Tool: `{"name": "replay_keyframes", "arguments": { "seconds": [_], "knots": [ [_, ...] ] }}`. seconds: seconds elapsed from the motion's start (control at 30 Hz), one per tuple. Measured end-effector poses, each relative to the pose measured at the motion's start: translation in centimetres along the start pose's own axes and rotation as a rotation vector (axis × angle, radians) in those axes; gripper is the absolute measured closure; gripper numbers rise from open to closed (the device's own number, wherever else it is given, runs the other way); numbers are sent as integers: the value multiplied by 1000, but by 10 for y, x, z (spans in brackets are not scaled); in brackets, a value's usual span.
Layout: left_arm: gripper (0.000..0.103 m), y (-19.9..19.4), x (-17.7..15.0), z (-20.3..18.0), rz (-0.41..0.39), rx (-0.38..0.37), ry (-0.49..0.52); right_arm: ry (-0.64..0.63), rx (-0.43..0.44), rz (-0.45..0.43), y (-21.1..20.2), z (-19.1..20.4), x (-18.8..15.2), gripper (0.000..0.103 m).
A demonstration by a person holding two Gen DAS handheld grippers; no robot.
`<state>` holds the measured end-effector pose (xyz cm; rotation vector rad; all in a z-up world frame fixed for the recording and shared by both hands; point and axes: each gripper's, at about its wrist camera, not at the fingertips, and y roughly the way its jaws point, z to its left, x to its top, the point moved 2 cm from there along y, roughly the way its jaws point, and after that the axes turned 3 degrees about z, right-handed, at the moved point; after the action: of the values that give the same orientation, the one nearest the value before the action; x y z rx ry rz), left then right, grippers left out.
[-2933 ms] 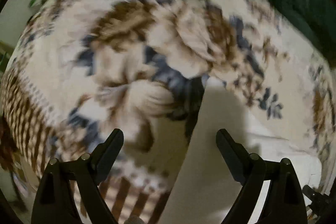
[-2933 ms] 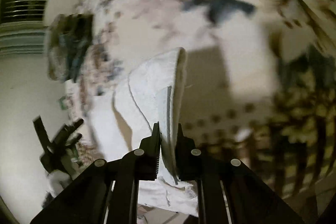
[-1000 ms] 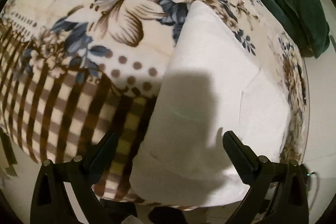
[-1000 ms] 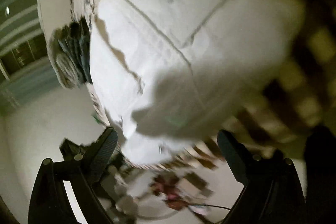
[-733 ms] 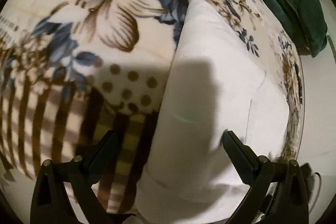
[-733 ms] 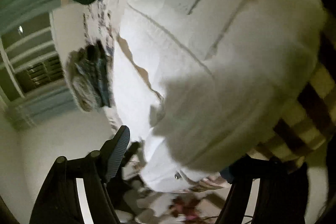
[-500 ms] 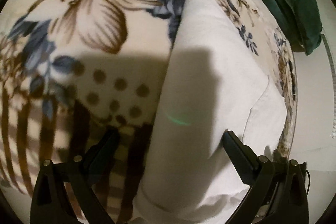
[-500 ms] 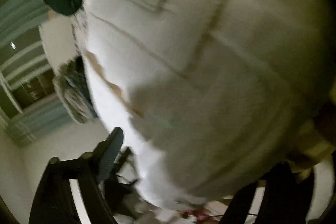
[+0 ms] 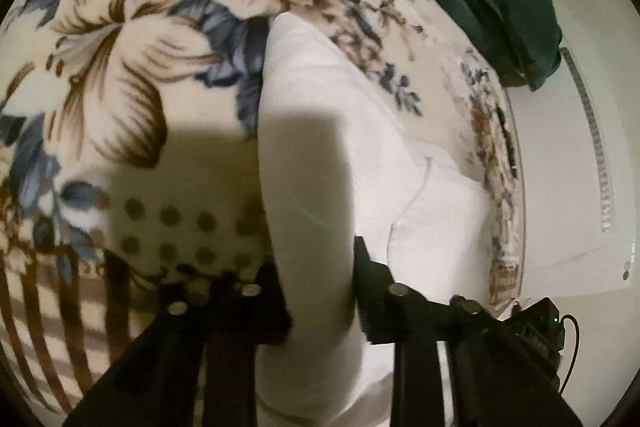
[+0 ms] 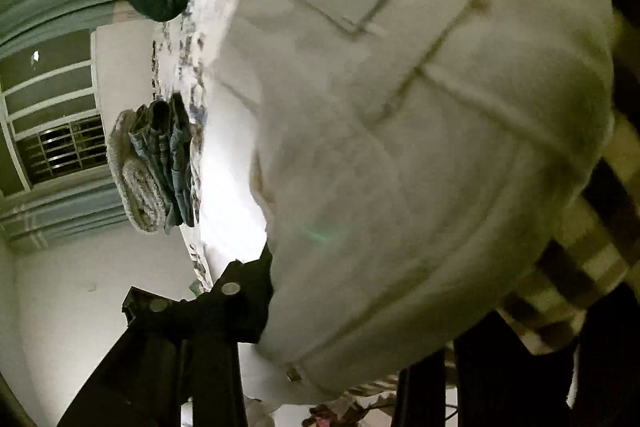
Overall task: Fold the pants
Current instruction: 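Lift the folded pants with both grippers and place them on the clothes stack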
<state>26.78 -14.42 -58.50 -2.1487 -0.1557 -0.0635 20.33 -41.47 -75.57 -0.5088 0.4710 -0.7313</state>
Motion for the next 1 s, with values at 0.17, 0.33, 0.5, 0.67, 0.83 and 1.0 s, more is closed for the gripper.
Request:
{"name": "replay_keyframes", "arguments": {
  "seconds": [0.17, 0.33, 0.5, 0.67, 0.83, 1.0],
  "knots": [
    [86, -33, 4, -24, -48, -33, -14, -49, -1, 11, -15, 37, 1, 68],
    [86, -84, 10, -59, -93, -37, 0, -95, 11, 34, -46, 91, 2, 69],
    [86, -148, 34, -81, -172, -55, -20, -187, 28, 54, -66, 170, 4, 70],
    [86, -213, 85, -86, -267, -84, -25, -294, 46, 48, -63, 269, 8, 70],
    [86, -270, 174, -71, -335, -109, 0, -387, 87, 18, -26, 388, 15, 70],
    [86, -314, 298, -39, -368, -113, 47, -407, 121, -32, 48, 494, 27, 70]
  ]
}}
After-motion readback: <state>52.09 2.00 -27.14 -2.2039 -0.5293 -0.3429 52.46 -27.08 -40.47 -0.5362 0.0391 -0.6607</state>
